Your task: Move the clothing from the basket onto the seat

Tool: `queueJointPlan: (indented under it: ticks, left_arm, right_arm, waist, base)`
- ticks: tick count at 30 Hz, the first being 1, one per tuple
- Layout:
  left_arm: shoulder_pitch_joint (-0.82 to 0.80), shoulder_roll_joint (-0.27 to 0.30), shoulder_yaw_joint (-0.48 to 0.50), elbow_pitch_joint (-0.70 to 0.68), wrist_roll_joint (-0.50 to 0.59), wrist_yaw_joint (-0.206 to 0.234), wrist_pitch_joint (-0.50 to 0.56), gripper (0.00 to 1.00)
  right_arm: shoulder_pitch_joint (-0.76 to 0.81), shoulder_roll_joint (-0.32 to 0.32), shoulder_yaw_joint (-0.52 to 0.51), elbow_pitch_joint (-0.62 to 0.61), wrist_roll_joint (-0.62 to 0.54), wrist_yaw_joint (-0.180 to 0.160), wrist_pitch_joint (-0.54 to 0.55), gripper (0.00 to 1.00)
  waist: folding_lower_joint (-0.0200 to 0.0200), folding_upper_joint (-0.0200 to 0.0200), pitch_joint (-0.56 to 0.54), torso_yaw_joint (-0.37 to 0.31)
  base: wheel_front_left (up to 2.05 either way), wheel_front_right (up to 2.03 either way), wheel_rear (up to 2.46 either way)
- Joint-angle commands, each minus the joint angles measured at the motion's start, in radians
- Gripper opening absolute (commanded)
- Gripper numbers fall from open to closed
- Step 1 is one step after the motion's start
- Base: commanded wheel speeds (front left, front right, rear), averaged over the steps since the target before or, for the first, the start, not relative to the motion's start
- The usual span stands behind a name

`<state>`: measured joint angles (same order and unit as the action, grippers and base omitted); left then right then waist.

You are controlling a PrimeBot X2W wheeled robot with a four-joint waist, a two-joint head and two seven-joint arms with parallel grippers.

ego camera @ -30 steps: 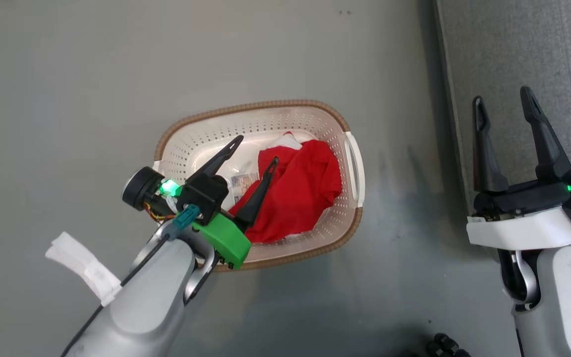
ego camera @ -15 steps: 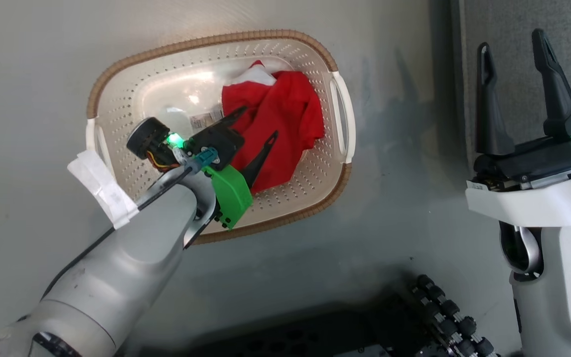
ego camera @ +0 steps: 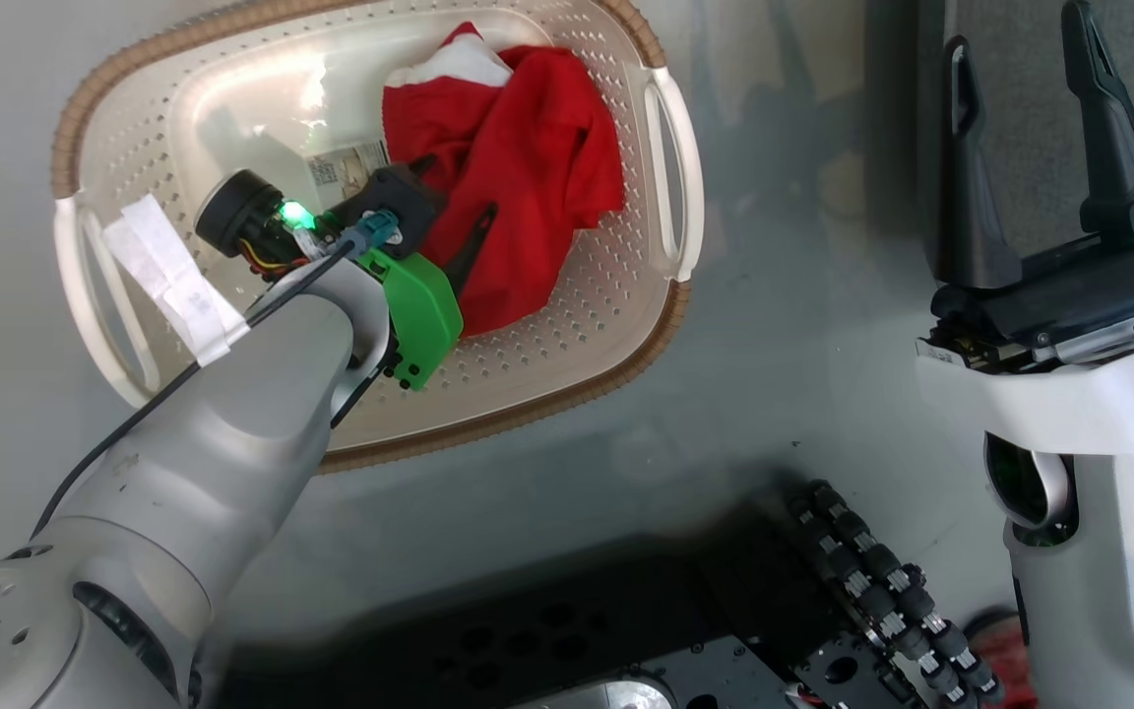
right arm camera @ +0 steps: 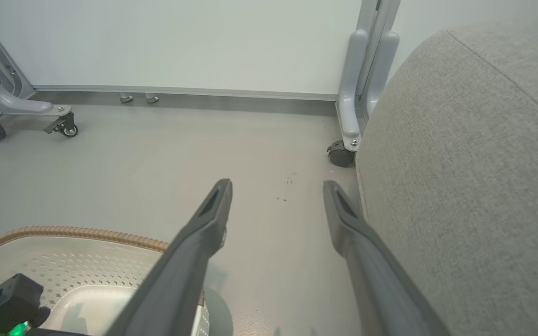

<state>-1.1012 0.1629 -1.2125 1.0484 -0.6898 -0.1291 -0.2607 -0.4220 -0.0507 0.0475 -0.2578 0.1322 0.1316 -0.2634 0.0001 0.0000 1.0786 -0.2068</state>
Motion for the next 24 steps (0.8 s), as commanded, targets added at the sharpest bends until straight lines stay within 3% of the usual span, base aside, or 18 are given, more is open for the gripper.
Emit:
queueJointPlan:
  ticks: [1, 13, 14, 15, 24]
  left_arm:
    - [-0.011, -0.003, -0.010, 0.010, -0.020, -0.003, 0.005, 1.00]
    - [-0.016, -0.003, -0.063, -0.001, -0.111, -0.002, 0.071, 0.98]
    - [-0.016, -0.001, -0.065, -0.004, -0.107, -0.002, 0.071, 0.36]
    - [-0.014, 0.000, -0.066, -0.009, -0.103, -0.002, 0.075, 0.00]
    - [0.006, 0.017, -0.069, -0.086, -0.023, -0.002, 0.071, 0.00]
  right_arm:
    - [-0.001, 0.000, 0.002, -0.006, -0.002, -0.002, -0.002, 1.00]
    - [0.022, 0.000, 0.003, -0.024, -0.015, -0.002, -0.002, 1.00]
    - [0.023, -0.001, 0.002, -0.025, -0.017, -0.002, -0.002, 1.00]
    - [0.024, 0.000, 0.003, -0.025, -0.017, -0.002, -0.002, 1.00]
    - [-0.001, -0.001, 0.000, -0.022, -0.011, -0.002, -0.002, 1.00]
  waist:
    - [-0.0001, 0.0000, 0.027, -0.013]
    - [-0.0001, 0.0000, 0.039, -0.019]
    - [-0.0001, 0.0000, 0.038, -0.018]
    - [-0.0001, 0.0000, 0.038, -0.019]
    - [-0.0001, 0.0000, 0.031, -0.018]
  base:
    - [0.00, 0.00, 0.00]
    - [0.00, 0.00, 0.00]
    - [0.00, 0.00, 0.00]
    - [0.00, 0.00, 0.00]
    - [0.00, 0.00, 0.00]
